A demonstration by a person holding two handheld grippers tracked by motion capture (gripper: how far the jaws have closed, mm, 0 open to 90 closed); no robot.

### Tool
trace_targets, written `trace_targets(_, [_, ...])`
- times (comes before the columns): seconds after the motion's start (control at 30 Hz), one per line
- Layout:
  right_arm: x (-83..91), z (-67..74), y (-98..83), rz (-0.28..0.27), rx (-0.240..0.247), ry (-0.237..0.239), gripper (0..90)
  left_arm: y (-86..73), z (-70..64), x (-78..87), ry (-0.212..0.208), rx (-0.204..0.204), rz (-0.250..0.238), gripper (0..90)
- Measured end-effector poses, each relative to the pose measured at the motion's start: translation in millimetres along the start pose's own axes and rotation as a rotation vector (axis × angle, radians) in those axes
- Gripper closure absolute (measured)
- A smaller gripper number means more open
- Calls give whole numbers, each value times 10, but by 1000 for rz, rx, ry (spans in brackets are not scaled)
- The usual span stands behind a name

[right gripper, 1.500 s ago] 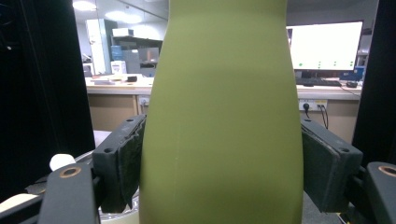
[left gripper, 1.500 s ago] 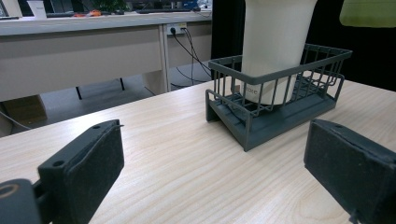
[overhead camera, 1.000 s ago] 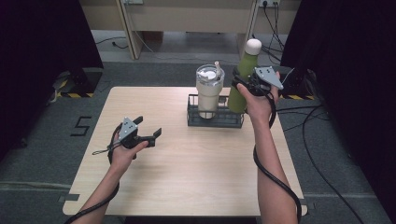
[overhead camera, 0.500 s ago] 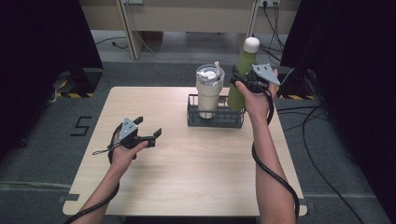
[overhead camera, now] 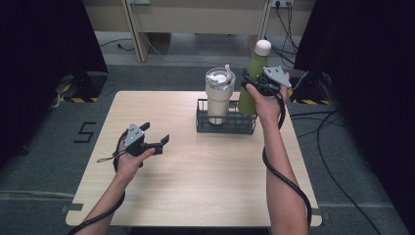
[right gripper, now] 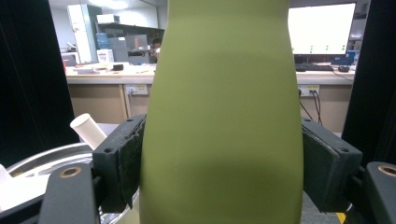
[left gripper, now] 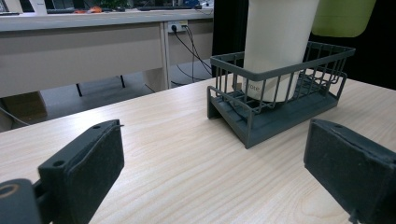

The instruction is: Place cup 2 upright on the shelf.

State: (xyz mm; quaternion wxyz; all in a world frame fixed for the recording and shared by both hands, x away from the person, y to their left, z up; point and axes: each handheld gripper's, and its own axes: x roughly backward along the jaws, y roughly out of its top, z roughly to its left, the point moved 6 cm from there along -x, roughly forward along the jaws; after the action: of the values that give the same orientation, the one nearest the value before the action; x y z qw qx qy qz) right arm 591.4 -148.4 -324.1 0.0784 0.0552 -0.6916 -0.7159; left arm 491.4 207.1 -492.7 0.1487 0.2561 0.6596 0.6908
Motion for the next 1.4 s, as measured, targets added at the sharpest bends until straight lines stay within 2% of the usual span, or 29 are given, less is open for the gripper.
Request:
trace_targets(0.8, [-213,-45,-198,56,-4,-19,252,-12,4,-2,0,2,3,41])
trace_targets(1.4, [-302,-73,-441,108,3,-29,253,-25,-3,-9,-2,1,7,41])
